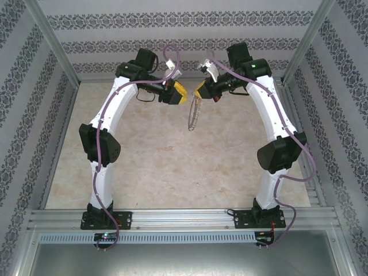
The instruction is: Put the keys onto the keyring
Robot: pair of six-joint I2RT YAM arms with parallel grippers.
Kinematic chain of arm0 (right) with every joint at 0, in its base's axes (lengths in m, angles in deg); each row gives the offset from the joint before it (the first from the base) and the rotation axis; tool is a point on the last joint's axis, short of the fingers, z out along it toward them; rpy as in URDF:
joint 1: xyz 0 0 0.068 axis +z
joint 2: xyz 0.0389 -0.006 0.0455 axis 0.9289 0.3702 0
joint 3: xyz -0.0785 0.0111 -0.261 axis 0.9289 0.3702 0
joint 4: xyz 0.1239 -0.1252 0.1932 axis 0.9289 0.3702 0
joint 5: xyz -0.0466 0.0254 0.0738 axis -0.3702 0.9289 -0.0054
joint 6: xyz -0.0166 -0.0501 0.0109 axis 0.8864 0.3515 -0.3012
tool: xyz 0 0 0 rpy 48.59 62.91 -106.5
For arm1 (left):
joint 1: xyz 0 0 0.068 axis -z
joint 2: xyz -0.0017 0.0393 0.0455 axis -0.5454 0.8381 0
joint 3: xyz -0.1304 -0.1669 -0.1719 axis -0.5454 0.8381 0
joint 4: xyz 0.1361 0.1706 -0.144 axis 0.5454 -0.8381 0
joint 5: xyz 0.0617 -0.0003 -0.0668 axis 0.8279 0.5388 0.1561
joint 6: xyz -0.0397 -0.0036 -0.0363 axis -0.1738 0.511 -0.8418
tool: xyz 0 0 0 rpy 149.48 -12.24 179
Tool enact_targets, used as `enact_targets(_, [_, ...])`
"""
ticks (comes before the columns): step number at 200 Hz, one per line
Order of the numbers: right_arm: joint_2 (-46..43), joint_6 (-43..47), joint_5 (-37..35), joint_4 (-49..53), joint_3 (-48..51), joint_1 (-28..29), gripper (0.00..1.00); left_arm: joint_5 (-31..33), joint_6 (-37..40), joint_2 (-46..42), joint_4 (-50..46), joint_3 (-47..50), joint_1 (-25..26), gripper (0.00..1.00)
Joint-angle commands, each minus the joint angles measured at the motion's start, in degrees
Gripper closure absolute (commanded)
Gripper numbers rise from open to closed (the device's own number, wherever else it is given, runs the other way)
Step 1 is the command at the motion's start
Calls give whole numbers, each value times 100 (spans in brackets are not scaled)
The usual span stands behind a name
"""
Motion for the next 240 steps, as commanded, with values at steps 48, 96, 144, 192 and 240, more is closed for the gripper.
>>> enact_targets(48, [150, 166, 176, 190, -306, 214, 100, -758, 525, 51, -412, -207, -97, 55])
enact_targets(96, [235, 195, 163, 291, -457, 355, 100, -929, 623, 127, -520, -207, -97, 57])
enact_targets(144, [332, 236, 267, 365, -548, 438, 100, -966, 825, 143, -769, -202, -97, 59])
enact_targets(192, [439, 243, 259, 423, -690, 499, 100, -1068, 916, 148, -853, -184, -89, 66])
enact_targets(240, [492, 232, 279, 415, -745, 508, 100, -1156, 981, 179, -925, -171, -88, 79])
